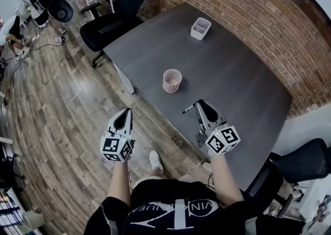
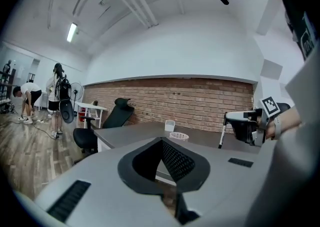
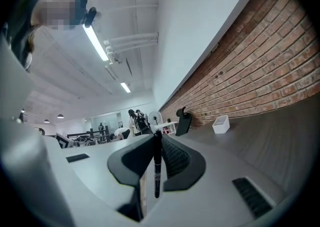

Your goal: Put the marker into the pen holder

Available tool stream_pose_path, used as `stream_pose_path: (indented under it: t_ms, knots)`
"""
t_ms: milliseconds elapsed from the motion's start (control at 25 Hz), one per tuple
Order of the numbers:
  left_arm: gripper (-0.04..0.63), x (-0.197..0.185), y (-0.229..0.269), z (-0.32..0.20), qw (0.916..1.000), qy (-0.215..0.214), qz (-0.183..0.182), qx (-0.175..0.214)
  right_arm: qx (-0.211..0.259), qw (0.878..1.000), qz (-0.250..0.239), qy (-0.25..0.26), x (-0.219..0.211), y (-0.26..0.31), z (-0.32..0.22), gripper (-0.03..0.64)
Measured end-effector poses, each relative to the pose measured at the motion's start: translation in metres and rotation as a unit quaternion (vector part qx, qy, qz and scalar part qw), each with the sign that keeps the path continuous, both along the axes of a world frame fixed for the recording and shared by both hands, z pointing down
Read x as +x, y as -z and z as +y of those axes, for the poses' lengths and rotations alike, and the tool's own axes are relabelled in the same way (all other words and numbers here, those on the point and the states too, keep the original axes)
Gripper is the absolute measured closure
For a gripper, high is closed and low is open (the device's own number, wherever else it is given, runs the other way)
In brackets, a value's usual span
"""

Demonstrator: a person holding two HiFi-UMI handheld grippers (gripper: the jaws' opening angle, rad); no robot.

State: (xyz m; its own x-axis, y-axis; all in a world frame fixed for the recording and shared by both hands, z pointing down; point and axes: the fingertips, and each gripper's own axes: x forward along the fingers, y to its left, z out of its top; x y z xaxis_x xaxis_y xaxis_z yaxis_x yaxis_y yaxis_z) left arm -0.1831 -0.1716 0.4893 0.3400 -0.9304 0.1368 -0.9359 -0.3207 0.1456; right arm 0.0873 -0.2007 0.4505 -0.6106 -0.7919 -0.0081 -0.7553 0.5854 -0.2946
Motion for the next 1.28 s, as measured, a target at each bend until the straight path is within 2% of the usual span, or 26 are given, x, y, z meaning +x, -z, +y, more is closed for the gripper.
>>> stream_pose_path:
  t_ms: [520,880,1280]
  knots:
    - [0.581,-0.005,-0.02,-0.069,0.9981,-0.059,-0.009,-0.019,0.029,0.997,-0.042,-0.05,-0.015,0.029,-0.078,0.557]
    - [0.581,0.006,-0.027,-0.095,0.9977,-0.064,-0.002,-0.023,0.03,0.997,-0.049,-0.044,-0.022,0.029,-0.119,0.557]
    - [0.581,0.012,-0.035,-0.119,0.998,-0.054,0.002,-0.033,-0.004,0.999,-0.027,-0.018,-0.035,-0.008,-0.148,0.557]
